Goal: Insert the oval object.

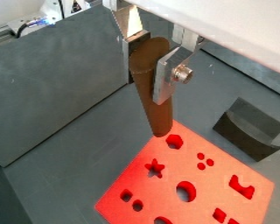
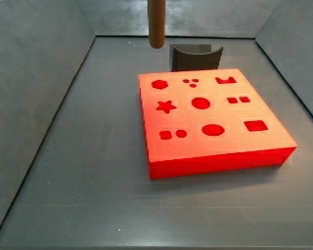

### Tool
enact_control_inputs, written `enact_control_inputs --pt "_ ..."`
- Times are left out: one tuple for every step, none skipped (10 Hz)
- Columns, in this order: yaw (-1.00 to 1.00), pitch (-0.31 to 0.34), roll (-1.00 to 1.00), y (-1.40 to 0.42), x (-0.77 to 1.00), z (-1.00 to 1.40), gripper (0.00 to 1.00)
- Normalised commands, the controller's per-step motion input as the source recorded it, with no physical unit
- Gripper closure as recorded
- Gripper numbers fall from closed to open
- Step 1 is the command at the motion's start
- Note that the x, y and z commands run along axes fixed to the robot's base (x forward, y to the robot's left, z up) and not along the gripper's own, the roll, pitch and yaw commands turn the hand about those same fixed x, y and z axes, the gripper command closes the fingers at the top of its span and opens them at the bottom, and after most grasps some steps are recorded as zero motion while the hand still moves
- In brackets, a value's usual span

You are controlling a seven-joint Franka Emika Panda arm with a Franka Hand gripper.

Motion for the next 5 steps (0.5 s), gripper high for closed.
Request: enact_control_inputs --pt "-0.17 0.0 0.0 0.0 0.12 -0.08 1.0" --pt "-0.5 0.0 -0.01 -0.06 0.35 -0.1 1.0" --pt "-0.76 0.0 0.0 -0.05 0.31 -0.14 1.0" --pt "-0.79 0.0 0.0 -0.04 0.28 -0.14 1.0" --pt "-0.83 0.0 0.0 -0.03 0.25 -0.17 1.0"
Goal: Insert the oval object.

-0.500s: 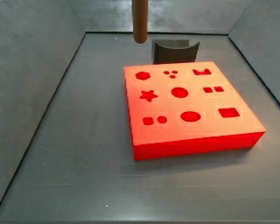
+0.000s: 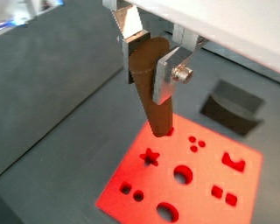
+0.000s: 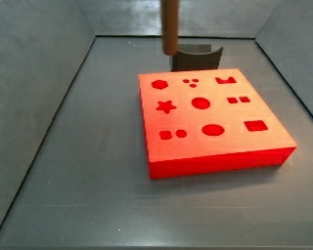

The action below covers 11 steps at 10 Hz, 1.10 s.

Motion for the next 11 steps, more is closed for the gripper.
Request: enact_control_inputs --pt "-0.93 0.0 0.0 -0.01 0.13 -0.19 1.0" --pt "-0.99 0.0 0.0 0.0 0.05 -0.2 1.0" --pt "-0.99 0.011 0.0 0.0 0.0 -0.22 1.0" --pt "-0.99 0.036 0.0 0.0 0.0 -0.21 1.0" --pt "-1.0 0.0 0.0 0.0 0.0 -0.25 1.0" --pt "-1.0 0.0 0.0 0.0 0.0 -0.23 1.0" --pt "-1.0 0.0 0.0 -0.02 0.0 -0.16 1.0" --pt "-0.51 0.1 0.03 -0.24 0.35 0.0 1.0" --pt "-0.21 0.173 0.1 -0.32 0.59 0.0 1.0" --pt "-0.04 0.216 0.13 -0.35 0.73 0.0 1.0" --pt "0.0 0.233 0.13 -0.36 0.77 0.0 1.0"
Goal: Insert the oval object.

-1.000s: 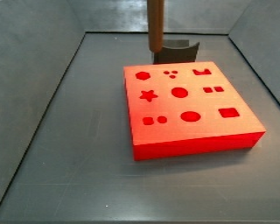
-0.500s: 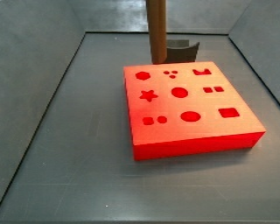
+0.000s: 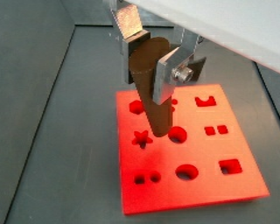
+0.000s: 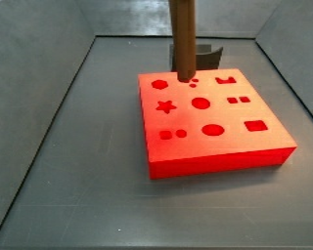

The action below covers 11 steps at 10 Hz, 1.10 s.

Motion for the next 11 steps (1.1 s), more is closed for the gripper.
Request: enact_control_inputs --pt "-0.02 0.237 0.11 -0.36 0.72 0.0 1.0" --pt "-0.1 0.246 0.13 -0.35 0.61 0.0 1.0" --pt "-0.24 0.213 0.13 -0.31 0.48 0.0 1.0" --pt "-0.43 0.173 0.15 -0.24 0.3 -0.01 1.0" --pt "-0.71 0.134 0.14 -0.15 0.0 -0.06 1.0" --pt "-0.89 0.153 0.16 -0.08 -0.12 -0.14 1.0" --pt "-0.85 0.076 0.13 -0.06 0.0 -0.11 1.0" --pt "-0.84 0.04 0.03 0.0 0.09 -0.19 1.0" --pt "-0.86 0.103 0.02 -0.07 0.0 -0.22 1.0" --pt "-0.53 0.066 0.01 -0.04 0.03 -0.1 1.0" --pt "0.0 0.0 0.0 0.0 -0.02 0.0 1.0"
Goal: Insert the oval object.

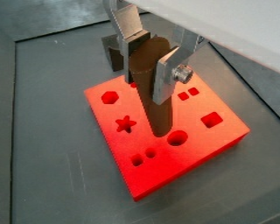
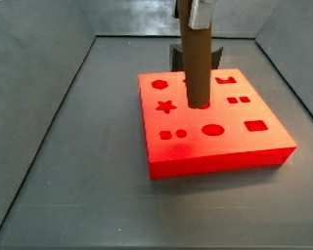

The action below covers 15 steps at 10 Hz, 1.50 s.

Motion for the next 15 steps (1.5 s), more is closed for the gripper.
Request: enact_control_inputs --pt "0.0 0.0 0.0 0.0 0.0 -0.02 1.0" --pt "-0.08 0.124 0.0 0.0 0.3 0.0 1.0" --pt "-0.34 0.5 0.1 0.0 0.0 0.0 1.0" --pt "-0.32 0.5 0.13 0.0 0.0 0.11 1.0" --pt "-0.32 0.5 0.13 0.0 0.0 0.1 1.0" --pt "-0.32 0.5 0.14 0.0 0.0 0.09 1.0" --pt "-0.31 0.5 0.14 0.0 0.0 0.08 1.0" --pt "-0.48 0.383 0.14 0.0 0.07 -0.01 1.0" --pt "0.0 0.0 -0.01 0.0 0.0 0.0 1.0" --pt "0.0 0.0 0.0 0.0 0.04 0.0 1.0" --pt "-0.22 0.209 0.08 -0.11 0.55 -0.13 1.0" --pt "-0.25 0.467 0.09 -0.11 0.27 -0.16 1.0" --pt "-0.39 0.426 0.09 -0.06 0.17 -0.2 1.0" --pt "-0.41 0.363 0.12 -0.04 0.21 -0.27 1.0" --pt "-0.33 0.303 0.14 -0.09 0.39 -0.27 1.0"
